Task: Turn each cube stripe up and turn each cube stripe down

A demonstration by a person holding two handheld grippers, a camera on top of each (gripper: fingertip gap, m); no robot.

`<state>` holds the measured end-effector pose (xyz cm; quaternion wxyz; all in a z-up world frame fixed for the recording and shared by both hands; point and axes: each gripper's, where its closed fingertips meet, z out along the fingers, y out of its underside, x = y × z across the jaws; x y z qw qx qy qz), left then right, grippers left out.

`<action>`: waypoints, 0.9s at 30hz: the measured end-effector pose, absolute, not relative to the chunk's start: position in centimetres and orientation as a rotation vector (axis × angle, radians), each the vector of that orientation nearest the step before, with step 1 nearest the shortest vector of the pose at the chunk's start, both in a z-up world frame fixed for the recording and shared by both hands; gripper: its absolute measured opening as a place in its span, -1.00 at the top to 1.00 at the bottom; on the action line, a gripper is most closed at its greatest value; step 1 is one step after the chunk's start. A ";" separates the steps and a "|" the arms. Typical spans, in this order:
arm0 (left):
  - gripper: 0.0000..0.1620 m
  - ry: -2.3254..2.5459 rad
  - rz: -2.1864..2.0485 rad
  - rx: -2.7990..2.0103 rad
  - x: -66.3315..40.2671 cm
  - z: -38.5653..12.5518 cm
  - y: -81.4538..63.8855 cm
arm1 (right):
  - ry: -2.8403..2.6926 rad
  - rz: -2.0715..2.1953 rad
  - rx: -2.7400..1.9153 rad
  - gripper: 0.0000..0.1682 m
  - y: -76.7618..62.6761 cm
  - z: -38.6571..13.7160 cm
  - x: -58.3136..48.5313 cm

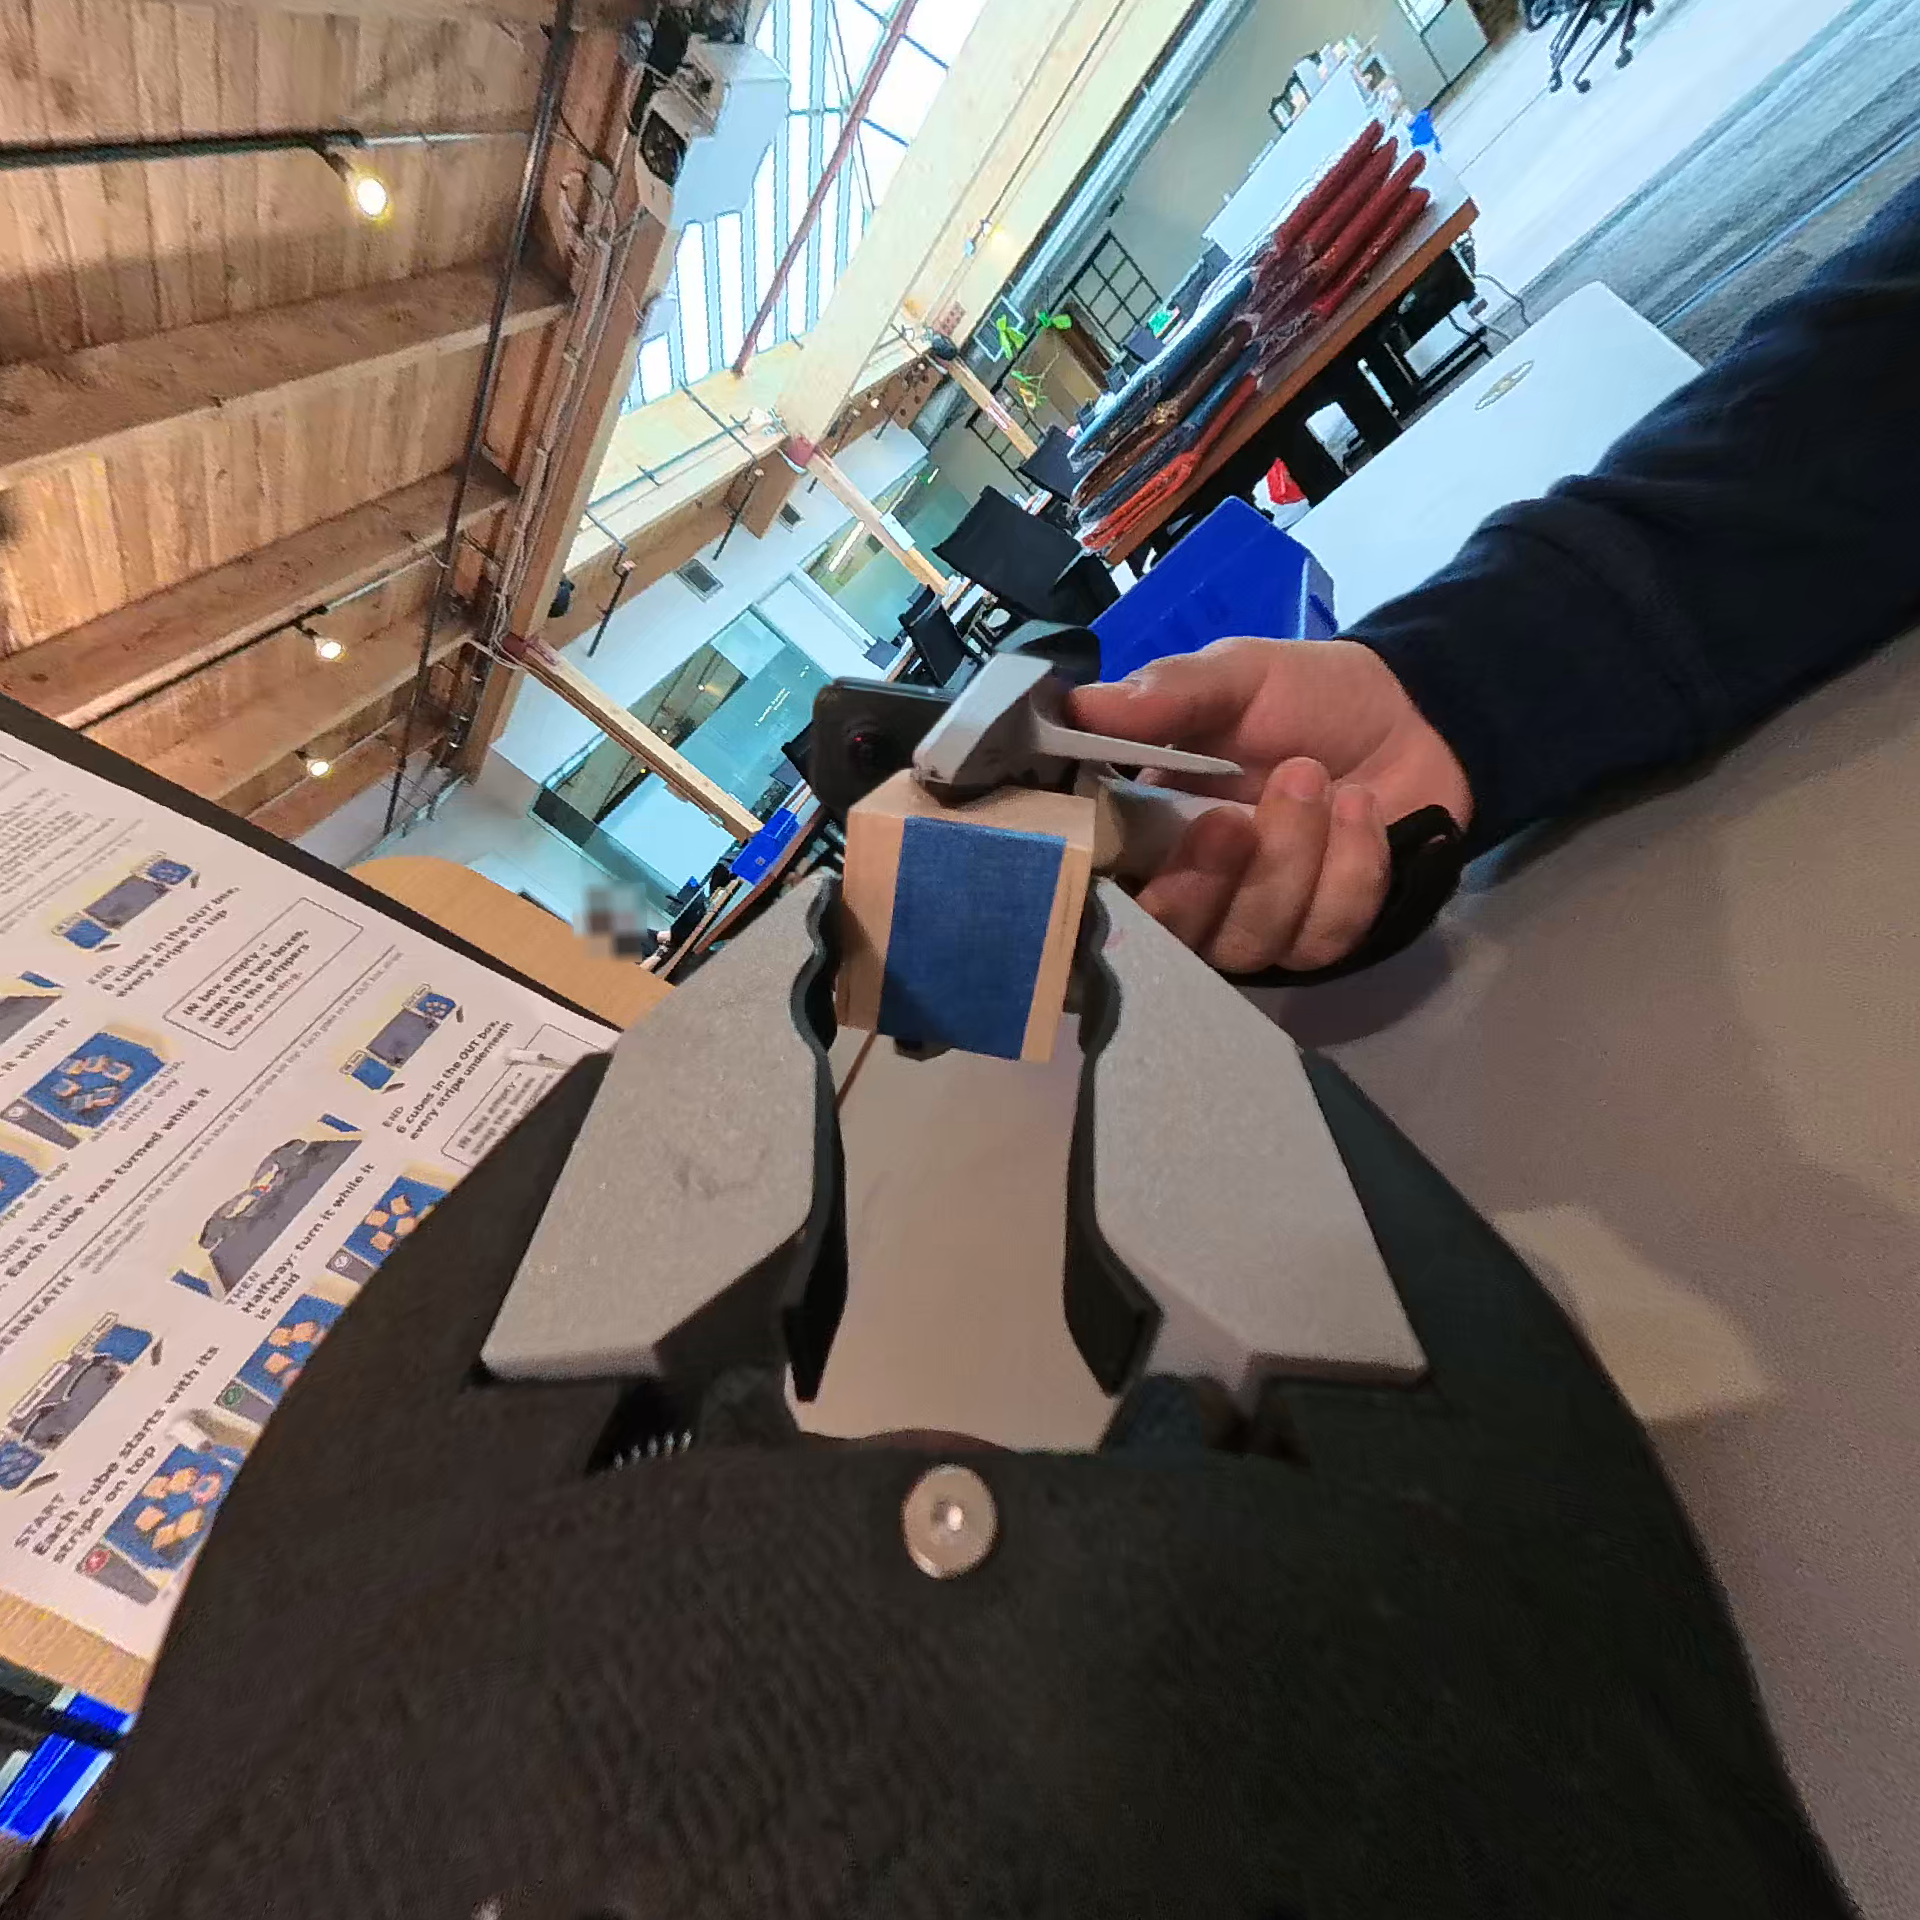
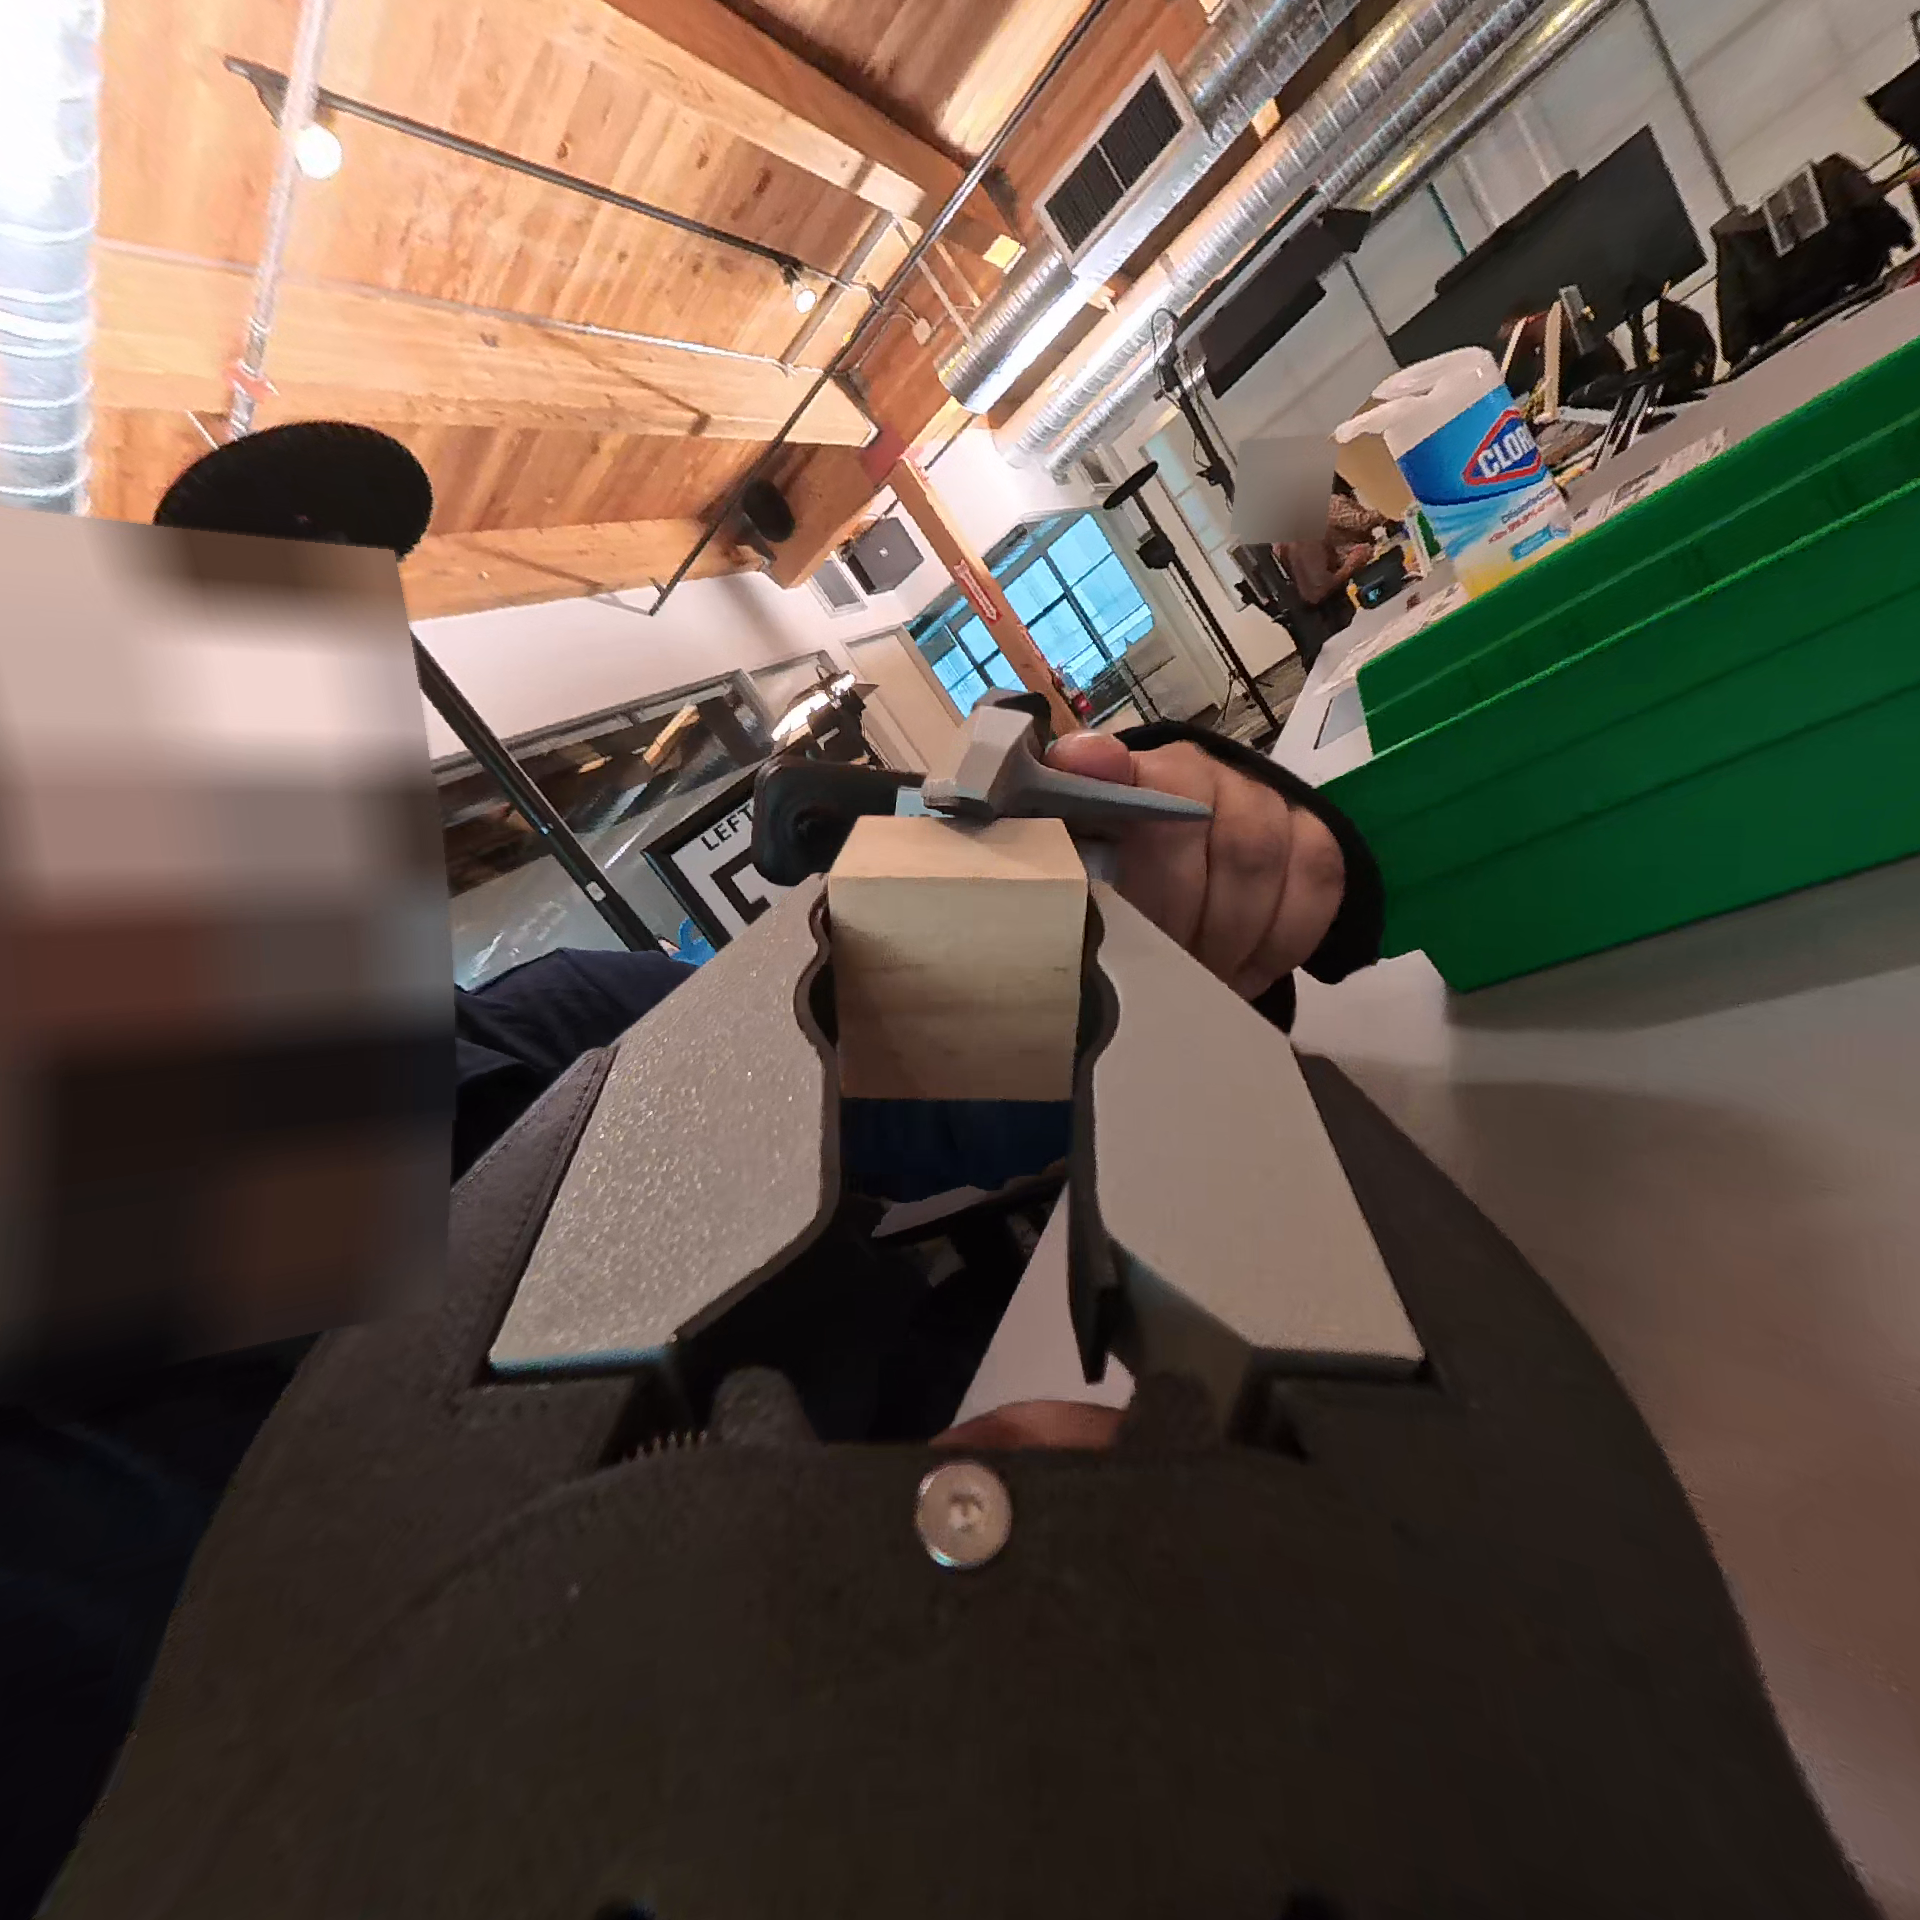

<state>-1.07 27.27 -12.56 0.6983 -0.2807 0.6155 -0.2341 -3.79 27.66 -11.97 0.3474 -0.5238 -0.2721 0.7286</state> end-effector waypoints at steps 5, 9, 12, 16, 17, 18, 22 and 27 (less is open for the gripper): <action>0.46 1.385 -0.530 -0.623 -1.4 -13.1 27.0 | -0.731 1.893 -1.397 0.49 27.3 -12.6 -4.1; 0.46 1.384 -0.530 -0.622 -1.5 -13.3 27.0 | -0.728 1.951 -1.399 0.49 27.1 -12.8 -4.2; 0.46 1.386 -0.530 -0.625 -1.4 -13.4 27.0 | -0.732 1.967 -1.407 0.48 27.0 -13.0 -4.3; 0.46 1.384 -0.525 -0.632 -1.4 -13.5 27.1 | -0.778 1.934 -1.434 0.45 26.6 -13.5 -4.9; 0.46 1.383 -0.527 -0.633 -1.4 -13.5 27.1 | -0.779 1.908 -1.434 0.47 26.8 -13.5 -4.9; 0.46 1.383 -0.527 -0.632 -1.4 -13.5 27.1 | -0.781 1.894 -1.434 0.47 26.8 -13.5 -4.9; 0.46 1.385 -0.524 -0.645 -1.3 -13.7 27.3 | -0.795 1.849 -1.446 0.48 27.0 -13.7 -4.8; 0.45 1.355 -0.521 -0.680 -1.2 -13.7 27.7 | -0.768 1.816 -1.454 0.48 27.5 -13.6 -4.6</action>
